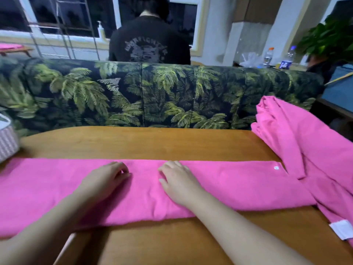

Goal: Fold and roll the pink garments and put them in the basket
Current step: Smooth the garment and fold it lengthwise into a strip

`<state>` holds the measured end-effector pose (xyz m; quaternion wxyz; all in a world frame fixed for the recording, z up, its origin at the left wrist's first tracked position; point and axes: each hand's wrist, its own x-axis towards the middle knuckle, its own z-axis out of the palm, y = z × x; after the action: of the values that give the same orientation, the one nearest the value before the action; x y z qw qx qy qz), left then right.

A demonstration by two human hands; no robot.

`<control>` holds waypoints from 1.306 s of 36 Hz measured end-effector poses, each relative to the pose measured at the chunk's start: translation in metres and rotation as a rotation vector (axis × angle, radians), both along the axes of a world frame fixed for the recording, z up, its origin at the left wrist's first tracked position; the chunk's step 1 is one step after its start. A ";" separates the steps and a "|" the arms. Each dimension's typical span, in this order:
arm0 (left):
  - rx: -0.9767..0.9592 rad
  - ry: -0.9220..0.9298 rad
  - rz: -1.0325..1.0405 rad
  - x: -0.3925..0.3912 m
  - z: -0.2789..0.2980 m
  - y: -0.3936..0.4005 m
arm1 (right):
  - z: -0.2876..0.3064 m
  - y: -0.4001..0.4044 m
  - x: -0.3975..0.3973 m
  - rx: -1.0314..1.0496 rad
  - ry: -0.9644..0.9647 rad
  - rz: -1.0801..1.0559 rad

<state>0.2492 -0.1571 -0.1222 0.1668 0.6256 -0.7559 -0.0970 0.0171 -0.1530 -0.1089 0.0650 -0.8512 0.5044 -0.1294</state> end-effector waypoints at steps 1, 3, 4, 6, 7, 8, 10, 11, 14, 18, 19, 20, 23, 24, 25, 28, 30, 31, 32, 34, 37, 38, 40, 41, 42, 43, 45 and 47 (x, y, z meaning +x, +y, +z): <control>-0.006 -0.007 0.010 0.012 0.000 0.005 | 0.000 0.000 0.014 0.002 -0.004 0.030; -0.021 -0.018 0.029 0.034 0.001 0.014 | 0.001 0.001 0.041 0.006 -0.007 0.080; -0.029 -0.021 0.037 0.045 0.002 0.019 | 0.000 0.001 0.053 0.005 -0.006 0.100; -0.036 -0.030 0.052 0.065 0.004 0.027 | -0.001 0.002 0.075 0.004 0.001 0.129; -0.037 -0.036 0.059 0.076 0.004 0.030 | -0.002 0.002 0.085 0.009 0.005 0.139; -0.037 -0.041 0.066 0.086 0.005 0.033 | -0.003 0.001 0.094 0.015 0.008 0.147; -0.034 -0.048 0.082 0.106 0.006 0.038 | -0.005 0.000 0.110 0.028 0.012 0.154; -0.036 -0.051 0.091 0.116 0.007 0.041 | -0.006 -0.001 0.117 0.032 0.013 0.156; -0.052 -0.067 0.117 0.143 0.007 0.049 | -0.008 -0.003 0.133 0.040 0.016 0.151; -0.061 -0.083 0.118 0.175 0.006 0.057 | -0.010 -0.008 0.148 0.046 -0.008 0.163; -0.061 -0.087 0.110 0.182 0.006 0.058 | -0.010 -0.008 0.150 0.049 -0.010 0.173; -0.064 -0.093 0.104 0.187 0.007 0.059 | -0.010 -0.009 0.152 0.049 -0.012 0.185; -0.106 -0.078 0.111 0.192 0.014 0.059 | -0.010 -0.011 0.155 0.048 -0.021 0.220; -0.122 -0.058 0.120 0.191 0.017 0.056 | -0.010 -0.012 0.156 0.052 -0.035 0.219; -0.142 -0.043 0.128 0.190 0.021 0.053 | -0.008 -0.013 0.156 0.060 -0.057 0.208; -0.235 -0.025 0.154 0.191 0.035 0.035 | -0.001 -0.017 0.156 0.048 -0.121 0.136; -0.282 -0.034 0.196 0.192 0.041 0.022 | 0.002 -0.021 0.156 0.000 -0.107 0.091; -0.300 -0.043 0.216 0.193 0.041 0.015 | 0.003 -0.024 0.156 -0.019 -0.093 0.072; -0.310 -0.059 0.235 0.195 0.040 0.008 | 0.003 -0.028 0.157 -0.029 -0.074 0.057; -0.266 -0.123 0.268 0.201 0.034 -0.004 | 0.002 -0.034 0.160 -0.028 -0.017 0.028; -0.135 -0.180 0.285 0.217 0.022 -0.011 | -0.004 -0.041 0.164 0.012 0.058 -0.009; -0.119 -0.165 0.277 0.225 0.016 -0.010 | -0.006 -0.042 0.164 0.025 0.065 -0.012; -0.107 -0.180 0.260 0.241 0.008 -0.005 | -0.009 -0.044 0.164 0.040 0.060 -0.011; -0.095 -0.193 0.251 0.248 0.004 -0.002 | -0.010 -0.044 0.164 0.042 0.055 -0.011; -0.098 -0.192 0.234 0.255 0.001 0.001 | -0.011 -0.044 0.163 0.043 0.050 -0.011; -0.123 -0.183 0.214 0.260 -0.002 0.004 | -0.011 -0.045 0.163 0.045 0.046 -0.009; -0.209 -0.167 0.188 0.265 -0.008 0.010 | -0.012 -0.043 0.161 0.040 0.033 -0.003; -0.274 -0.137 0.212 0.265 -0.014 0.016 | -0.013 -0.041 0.161 0.024 0.030 -0.001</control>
<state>0.5138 -0.1414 -0.1362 0.2079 0.6783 -0.7015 0.0677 0.1779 -0.1942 -0.1218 0.0676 -0.8519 0.5074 -0.1107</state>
